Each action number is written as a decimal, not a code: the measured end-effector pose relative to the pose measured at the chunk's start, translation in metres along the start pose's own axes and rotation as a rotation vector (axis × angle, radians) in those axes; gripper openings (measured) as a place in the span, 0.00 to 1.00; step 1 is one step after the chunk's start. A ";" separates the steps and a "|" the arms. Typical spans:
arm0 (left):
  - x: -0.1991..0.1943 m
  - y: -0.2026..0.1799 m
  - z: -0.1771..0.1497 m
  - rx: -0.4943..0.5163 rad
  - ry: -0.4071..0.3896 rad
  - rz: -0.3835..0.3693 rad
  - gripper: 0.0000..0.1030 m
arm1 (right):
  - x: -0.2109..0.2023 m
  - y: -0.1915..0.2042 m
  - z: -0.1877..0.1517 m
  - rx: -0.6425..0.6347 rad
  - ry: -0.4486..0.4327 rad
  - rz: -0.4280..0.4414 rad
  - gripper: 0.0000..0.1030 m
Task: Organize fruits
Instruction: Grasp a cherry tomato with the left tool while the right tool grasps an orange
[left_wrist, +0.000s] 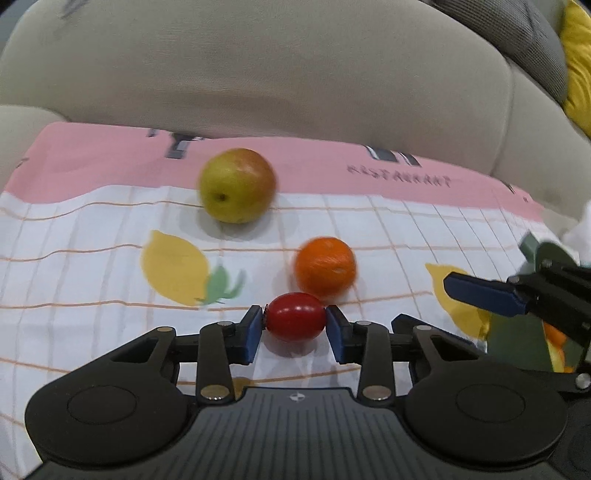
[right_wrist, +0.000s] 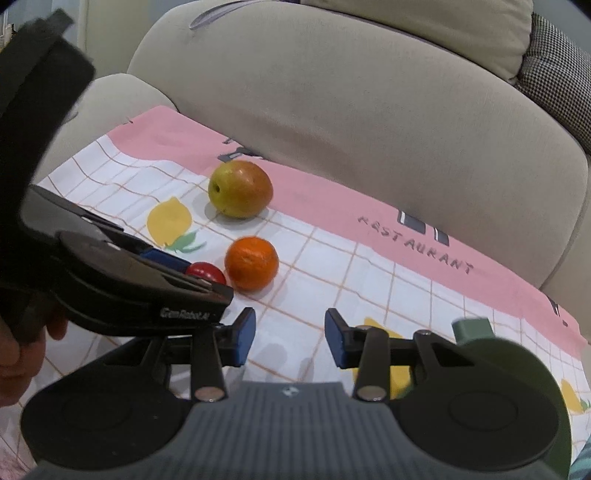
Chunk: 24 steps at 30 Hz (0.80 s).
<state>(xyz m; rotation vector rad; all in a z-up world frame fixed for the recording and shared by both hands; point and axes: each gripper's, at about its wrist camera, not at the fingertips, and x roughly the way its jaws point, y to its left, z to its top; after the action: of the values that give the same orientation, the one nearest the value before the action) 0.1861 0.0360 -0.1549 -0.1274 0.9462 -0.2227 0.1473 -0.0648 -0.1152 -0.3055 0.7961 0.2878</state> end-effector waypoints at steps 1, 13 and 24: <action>-0.004 0.005 0.002 -0.018 -0.009 0.008 0.40 | 0.001 0.001 0.003 0.001 -0.002 0.003 0.37; -0.021 0.040 0.008 -0.100 -0.044 0.059 0.40 | 0.039 0.028 0.030 -0.033 0.022 0.017 0.45; -0.016 0.042 0.006 -0.129 -0.025 0.039 0.40 | 0.063 0.029 0.036 0.019 0.068 0.043 0.47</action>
<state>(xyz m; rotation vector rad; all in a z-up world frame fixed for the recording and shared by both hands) 0.1875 0.0813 -0.1472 -0.2298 0.9377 -0.1239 0.2026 -0.0164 -0.1422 -0.2812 0.8732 0.3114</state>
